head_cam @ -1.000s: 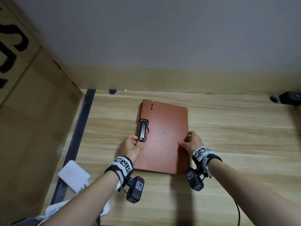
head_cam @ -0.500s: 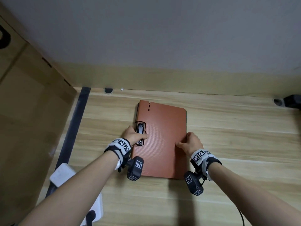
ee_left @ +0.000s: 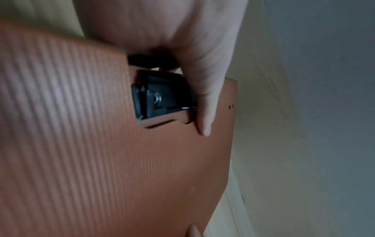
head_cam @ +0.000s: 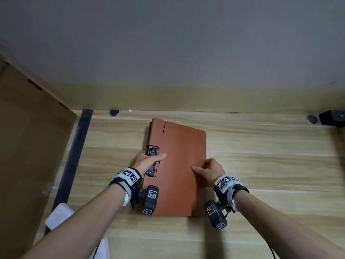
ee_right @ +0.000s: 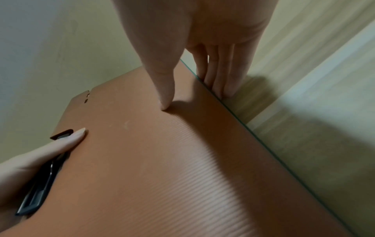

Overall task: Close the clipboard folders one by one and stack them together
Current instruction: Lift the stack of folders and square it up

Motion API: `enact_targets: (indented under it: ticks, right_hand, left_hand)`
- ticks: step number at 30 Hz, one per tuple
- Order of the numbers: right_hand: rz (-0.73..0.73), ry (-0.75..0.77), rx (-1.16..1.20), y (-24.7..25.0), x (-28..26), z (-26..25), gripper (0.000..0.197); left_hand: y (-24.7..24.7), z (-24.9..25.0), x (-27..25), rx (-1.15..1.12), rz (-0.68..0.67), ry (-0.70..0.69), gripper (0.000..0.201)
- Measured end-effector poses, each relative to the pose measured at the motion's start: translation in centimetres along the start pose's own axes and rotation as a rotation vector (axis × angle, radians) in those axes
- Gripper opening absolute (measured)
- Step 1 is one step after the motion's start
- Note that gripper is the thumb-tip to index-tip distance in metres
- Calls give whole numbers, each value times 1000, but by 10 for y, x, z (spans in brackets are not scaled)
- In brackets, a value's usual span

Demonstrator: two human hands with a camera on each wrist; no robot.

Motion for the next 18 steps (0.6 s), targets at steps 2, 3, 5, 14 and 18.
enact_targets:
  ticks: [2,3,5,14,18]
  right_hand:
    - [-2,50,71,-2,-3,2,70]
    - [-1,70,99,-1,-4,4,75]
    - [10,118,141,4,-6,3,81]
    - [127,384,349,73,-41,-42,49]
    - [245,563,413,116,-79,-66,40]
  left_hand:
    - [-4,0,-7,-61,11,-26,113]
    - [-6,0,-12,-76,14,-47,114]
    - [-9,-1,-21,-96,30,-89,115]
    - [-20,43,-83,-155,59,-438,61]
    - [-25,80,-105,-154,96,-583,55]
Point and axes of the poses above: each hand's wrist, its own x-axis towards the middle knuckle, its own y-axis out of the back of the hand, z = x × y, the point moved 2 cm from there along x, towards the middle knuckle, and after that the axes turned 13 degrees about -z, right-handed, at the moved point
